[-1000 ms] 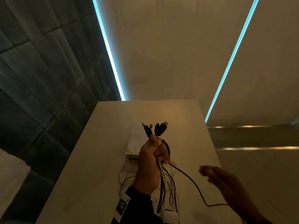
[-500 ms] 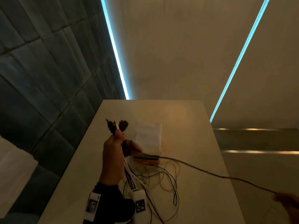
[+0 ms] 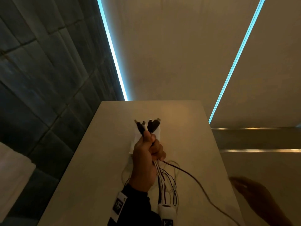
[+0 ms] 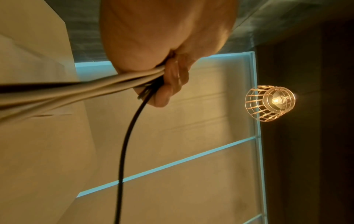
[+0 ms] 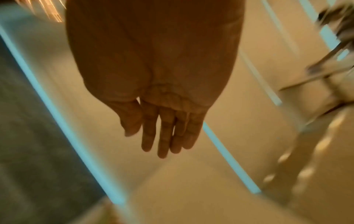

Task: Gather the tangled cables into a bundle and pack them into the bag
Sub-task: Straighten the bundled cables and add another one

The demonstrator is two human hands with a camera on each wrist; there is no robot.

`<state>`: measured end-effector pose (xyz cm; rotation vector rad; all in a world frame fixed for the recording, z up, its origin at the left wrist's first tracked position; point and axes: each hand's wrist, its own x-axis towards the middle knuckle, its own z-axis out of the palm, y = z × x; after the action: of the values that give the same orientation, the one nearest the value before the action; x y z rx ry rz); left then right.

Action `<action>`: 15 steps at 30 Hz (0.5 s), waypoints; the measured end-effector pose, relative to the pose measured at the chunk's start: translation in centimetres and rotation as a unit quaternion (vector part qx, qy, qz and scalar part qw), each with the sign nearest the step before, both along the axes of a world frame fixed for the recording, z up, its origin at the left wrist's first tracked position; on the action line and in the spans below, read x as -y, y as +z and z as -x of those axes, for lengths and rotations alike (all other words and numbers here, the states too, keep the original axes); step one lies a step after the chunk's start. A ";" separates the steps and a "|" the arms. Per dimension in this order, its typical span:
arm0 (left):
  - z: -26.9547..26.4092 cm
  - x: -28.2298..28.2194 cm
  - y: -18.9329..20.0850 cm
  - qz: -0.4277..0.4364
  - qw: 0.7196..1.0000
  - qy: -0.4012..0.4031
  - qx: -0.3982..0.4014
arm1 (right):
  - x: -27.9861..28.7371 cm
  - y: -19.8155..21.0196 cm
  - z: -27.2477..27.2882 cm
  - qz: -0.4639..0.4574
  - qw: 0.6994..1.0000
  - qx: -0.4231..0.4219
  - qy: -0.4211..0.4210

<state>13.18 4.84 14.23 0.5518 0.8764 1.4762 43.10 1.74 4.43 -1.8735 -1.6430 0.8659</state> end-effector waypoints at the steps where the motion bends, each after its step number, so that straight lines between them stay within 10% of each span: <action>1: -0.6 0.1 0.0 -0.001 1.000 -0.006 -0.015 | 0.0 3.5 3.4 -0.008 0.998 -0.029 0.049; 7: -2.1 0.5 0.7 0.011 0.995 -0.033 -0.088 | 0.5 7.9 13.6 -0.085 0.974 -0.112 0.179; 15: 3.6 0.3 0.7 0.084 0.980 -0.142 -0.108 | 0.6 6.8 3.7 -0.087 0.993 -0.061 -0.057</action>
<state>9.58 4.54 14.97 0.6886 1.0345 1.0861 39.45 1.10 11.27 -1.7422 -1.4729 0.7494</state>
